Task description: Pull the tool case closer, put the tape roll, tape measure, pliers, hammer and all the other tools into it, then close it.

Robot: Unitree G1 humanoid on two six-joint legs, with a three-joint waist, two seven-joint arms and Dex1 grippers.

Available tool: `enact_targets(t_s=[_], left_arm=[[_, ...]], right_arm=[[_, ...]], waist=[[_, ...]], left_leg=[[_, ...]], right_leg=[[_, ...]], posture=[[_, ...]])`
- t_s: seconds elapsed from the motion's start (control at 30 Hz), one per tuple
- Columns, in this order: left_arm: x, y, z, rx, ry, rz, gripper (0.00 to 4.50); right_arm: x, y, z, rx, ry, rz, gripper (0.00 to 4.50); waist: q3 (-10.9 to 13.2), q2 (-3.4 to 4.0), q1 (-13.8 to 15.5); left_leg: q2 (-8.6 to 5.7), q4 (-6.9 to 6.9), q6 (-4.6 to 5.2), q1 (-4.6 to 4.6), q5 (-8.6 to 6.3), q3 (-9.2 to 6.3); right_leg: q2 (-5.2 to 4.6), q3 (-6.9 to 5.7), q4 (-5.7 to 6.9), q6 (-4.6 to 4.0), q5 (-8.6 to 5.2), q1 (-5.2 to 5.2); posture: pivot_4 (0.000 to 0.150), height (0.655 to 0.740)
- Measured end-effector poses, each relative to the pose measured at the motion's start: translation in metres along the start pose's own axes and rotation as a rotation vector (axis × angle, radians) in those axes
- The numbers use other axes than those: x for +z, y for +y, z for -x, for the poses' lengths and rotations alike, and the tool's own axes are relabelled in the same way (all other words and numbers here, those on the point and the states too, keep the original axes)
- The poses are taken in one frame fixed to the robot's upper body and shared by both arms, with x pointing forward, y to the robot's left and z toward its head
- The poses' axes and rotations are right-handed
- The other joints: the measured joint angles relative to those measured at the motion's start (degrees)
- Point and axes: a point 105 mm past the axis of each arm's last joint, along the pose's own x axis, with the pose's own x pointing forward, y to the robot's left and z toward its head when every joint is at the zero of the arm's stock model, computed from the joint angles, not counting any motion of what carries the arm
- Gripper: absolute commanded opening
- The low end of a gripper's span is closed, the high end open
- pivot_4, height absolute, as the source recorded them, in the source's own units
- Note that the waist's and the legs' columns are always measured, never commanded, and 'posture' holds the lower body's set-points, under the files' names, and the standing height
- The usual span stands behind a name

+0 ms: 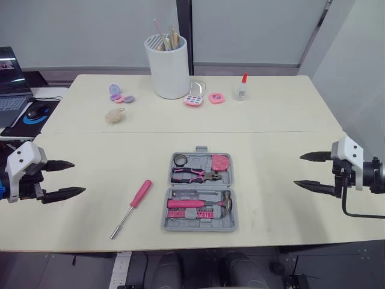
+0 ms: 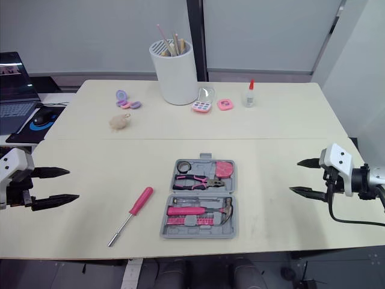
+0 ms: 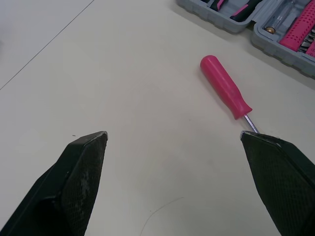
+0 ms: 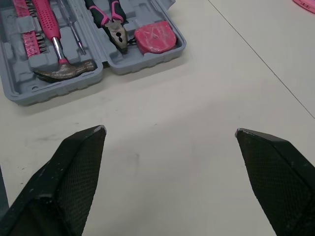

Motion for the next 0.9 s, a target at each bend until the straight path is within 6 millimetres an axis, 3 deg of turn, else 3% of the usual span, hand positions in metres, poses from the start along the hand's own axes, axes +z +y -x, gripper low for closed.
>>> enact_targets(t_s=[0.23, 0.33, 0.5, 0.7, 0.9], left_arm=[[0.0, 0.0, -0.001, 0.008, -0.001, -0.002, 4.5], [-0.002, 0.0, -0.001, 0.011, -0.001, 0.001, 4.5], [-0.003, -0.001, -0.004, 0.008, -0.001, 0.002, 4.5], [-0.004, -0.009, -0.007, -0.022, 0.014, -0.011, 4.5], [-0.002, -0.016, -0.009, -0.061, 0.027, -0.035, 4.5]], right_arm=[[-0.001, -0.001, -0.007, -0.009, 0.022, 0.051, 4.48], [0.009, 0.001, -0.018, -0.003, -0.033, 0.071, 4.48], [0.057, 0.022, -0.049, 0.105, -0.231, 0.158, 4.48], [0.12, 0.073, -0.069, 0.305, -0.479, 0.26, 4.48], [0.135, 0.094, -0.079, 0.35, -0.546, 0.279, 4.48]], waist=[[0.0, 0.0, 0.0], [0.0, 0.0, -0.1], [0.0, 0.0, -0.2], [0.0, -0.01, 0.0], [0.0, -0.08, 0.1]], left_leg=[[0.0, 0.01, 0.0, 0.0, 0.0, 0.0], [0.0, 0.0, 0.0, 0.0, 0.0, -0.01], [0.02, 0.02, 0.0, -0.01, 0.0, -0.03], [0.0, 0.03, -0.01, -0.06, 0.0, -0.07], [-0.04, 0.06, -0.01, -0.06, 0.0, -0.06]], right_leg=[[0.0, 0.0, 0.01, 0.0, 0.0, 0.0], [0.01, 0.02, 0.08, 0.0, 0.0, -0.04], [0.04, 0.03, 0.27, 0.0, 0.0, -0.13], [0.0, 0.0, 0.29, -0.01, 0.0, -0.16], [-0.06, -0.02, 0.3, -0.01, 0.0, -0.15]], posture=[[0.15, 0.74], [0.15, 0.74], [0.15, 0.74], [0.15, 0.74], [0.15, 0.74]])
